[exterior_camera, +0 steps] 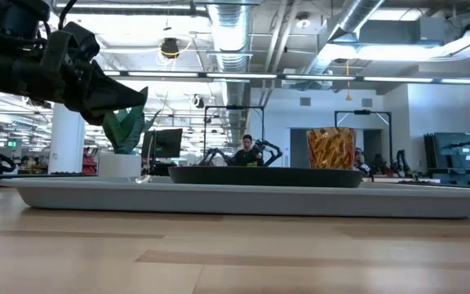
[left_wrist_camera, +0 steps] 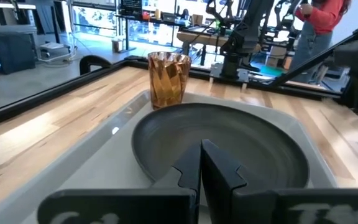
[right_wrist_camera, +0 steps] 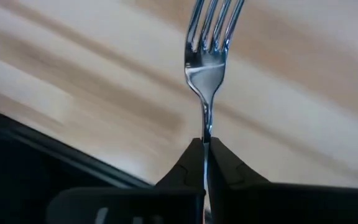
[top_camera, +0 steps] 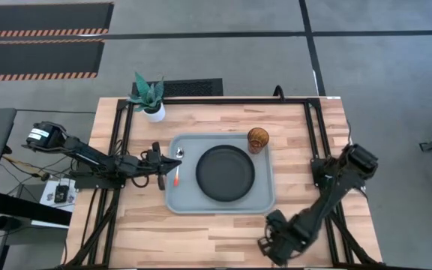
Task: Pick and place plate/cup/fork/spoon on tray
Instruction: Put the orange fork on the gray tray to the right of the orange spoon
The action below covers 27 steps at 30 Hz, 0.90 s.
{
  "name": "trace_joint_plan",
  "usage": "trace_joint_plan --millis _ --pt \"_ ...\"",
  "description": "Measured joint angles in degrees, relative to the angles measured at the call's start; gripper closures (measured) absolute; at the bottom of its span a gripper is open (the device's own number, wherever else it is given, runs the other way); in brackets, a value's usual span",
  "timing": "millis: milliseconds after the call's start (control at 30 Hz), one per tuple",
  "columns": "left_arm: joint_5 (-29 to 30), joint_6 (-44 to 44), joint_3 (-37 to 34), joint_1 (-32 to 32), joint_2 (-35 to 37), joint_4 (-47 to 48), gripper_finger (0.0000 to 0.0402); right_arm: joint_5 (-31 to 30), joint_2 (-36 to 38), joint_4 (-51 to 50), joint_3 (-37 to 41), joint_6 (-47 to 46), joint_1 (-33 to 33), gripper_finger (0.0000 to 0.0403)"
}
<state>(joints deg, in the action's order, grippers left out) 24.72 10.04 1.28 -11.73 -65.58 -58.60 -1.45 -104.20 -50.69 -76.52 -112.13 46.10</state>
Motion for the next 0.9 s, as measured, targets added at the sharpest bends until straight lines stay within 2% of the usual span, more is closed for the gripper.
trace_joint_plan --millis 167,400,667,900 --pt "0.0 -0.2 0.0 0.0 0.0 0.0 0.0401 -4.7 -3.3 -0.7 -7.8 12.1 -7.3 0.0389" --pt "0.1 -0.4 0.0 0.0 0.0 0.0 0.0401 -6.4 -15.9 1.4 -23.1 32.2 -16.0 0.0391" --pt "0.1 -1.2 0.0 0.0 0.0 0.1 0.0401 -6.0 -29.1 3.4 -38.8 49.3 -19.8 0.0390" --pt "1.1 -1.3 0.0 0.0 0.0 0.1 0.0401 -4.4 -36.3 3.5 -47.2 64.4 -19.4 0.0390"
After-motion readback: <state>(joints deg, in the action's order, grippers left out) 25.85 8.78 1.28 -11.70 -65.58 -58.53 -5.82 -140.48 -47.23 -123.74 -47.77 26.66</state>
